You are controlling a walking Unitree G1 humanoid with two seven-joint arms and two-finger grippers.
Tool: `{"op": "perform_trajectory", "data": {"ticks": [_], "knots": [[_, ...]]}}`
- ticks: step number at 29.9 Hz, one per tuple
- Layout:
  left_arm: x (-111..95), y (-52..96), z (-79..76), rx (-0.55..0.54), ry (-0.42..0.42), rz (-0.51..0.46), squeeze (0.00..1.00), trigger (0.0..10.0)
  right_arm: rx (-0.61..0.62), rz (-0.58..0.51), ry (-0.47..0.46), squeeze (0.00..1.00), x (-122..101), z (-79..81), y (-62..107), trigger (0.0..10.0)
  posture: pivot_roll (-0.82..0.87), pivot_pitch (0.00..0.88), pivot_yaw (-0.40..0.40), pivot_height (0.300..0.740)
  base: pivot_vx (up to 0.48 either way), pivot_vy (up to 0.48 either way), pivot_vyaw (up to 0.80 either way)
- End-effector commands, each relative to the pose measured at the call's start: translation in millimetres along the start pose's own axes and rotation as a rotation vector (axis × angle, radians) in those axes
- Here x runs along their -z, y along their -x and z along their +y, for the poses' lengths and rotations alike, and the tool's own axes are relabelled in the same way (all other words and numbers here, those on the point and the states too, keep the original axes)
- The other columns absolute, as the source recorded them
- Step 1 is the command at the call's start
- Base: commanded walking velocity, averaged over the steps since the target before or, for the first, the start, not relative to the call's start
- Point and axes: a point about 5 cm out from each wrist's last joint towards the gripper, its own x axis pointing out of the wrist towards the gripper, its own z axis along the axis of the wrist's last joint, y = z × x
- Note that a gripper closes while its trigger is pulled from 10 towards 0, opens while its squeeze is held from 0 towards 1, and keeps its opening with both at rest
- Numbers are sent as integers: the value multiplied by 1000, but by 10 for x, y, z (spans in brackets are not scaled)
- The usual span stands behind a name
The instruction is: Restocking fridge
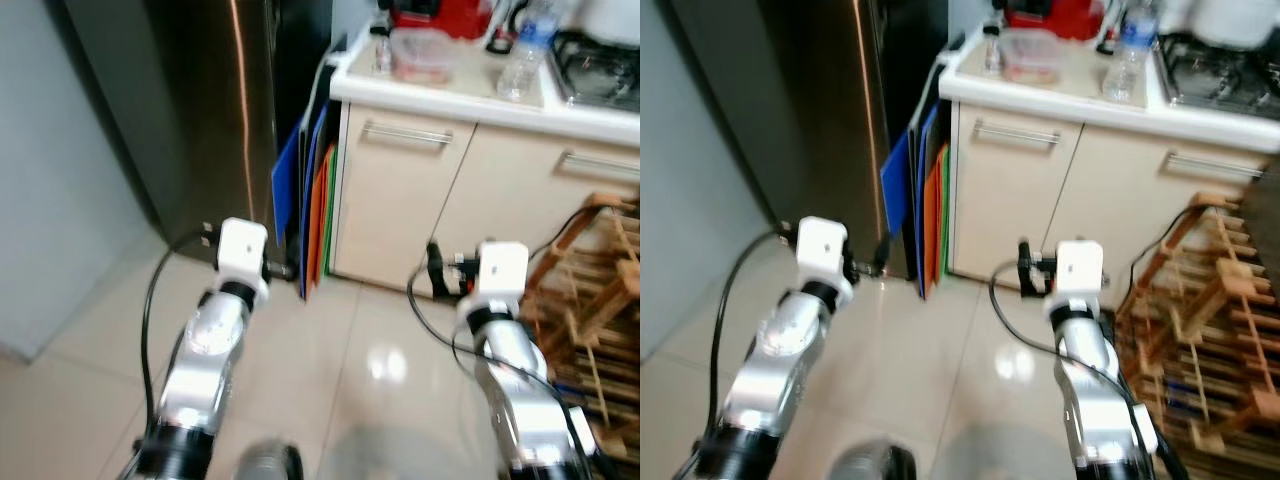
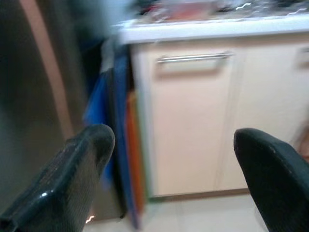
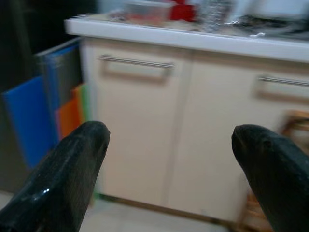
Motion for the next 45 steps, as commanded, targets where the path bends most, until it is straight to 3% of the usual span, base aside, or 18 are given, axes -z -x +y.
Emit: {"op": "perform_trajectory", "data": {"ticks": [1,5,21,32,35,45], "knots": [[-41,-17,23,4,-15,-16,0,10000,3,-18,1,0,-35,7,-19,10000,68,31,-13,740,0,0,-600],[-37,-21,17,25,0,-17,0,10000,-6,-30,2,0,-38,3,-22,10000,66,28,-15,740,0,0,-611],[-7,-44,21,73,-75,-16,0,10000,-8,-68,-8,0,-29,-11,6,10000,67,17,-11,740,0,469,-648],[-54,-63,17,120,-94,-53,0,10000,11,-81,-14,0,-27,-42,23,10000,65,16,-10,740,329,343,-652],[-67,-67,24,117,-53,-63,0,10000,19,-72,-24,0,-13,-49,18,10000,65,17,-8,740,336,0,-623],[-88,-55,-29,163,-95,-87,0,10000,33,-77,-12,0,-10,-51,17,10000,61,26,-4,740,24,-144,-444]]}}
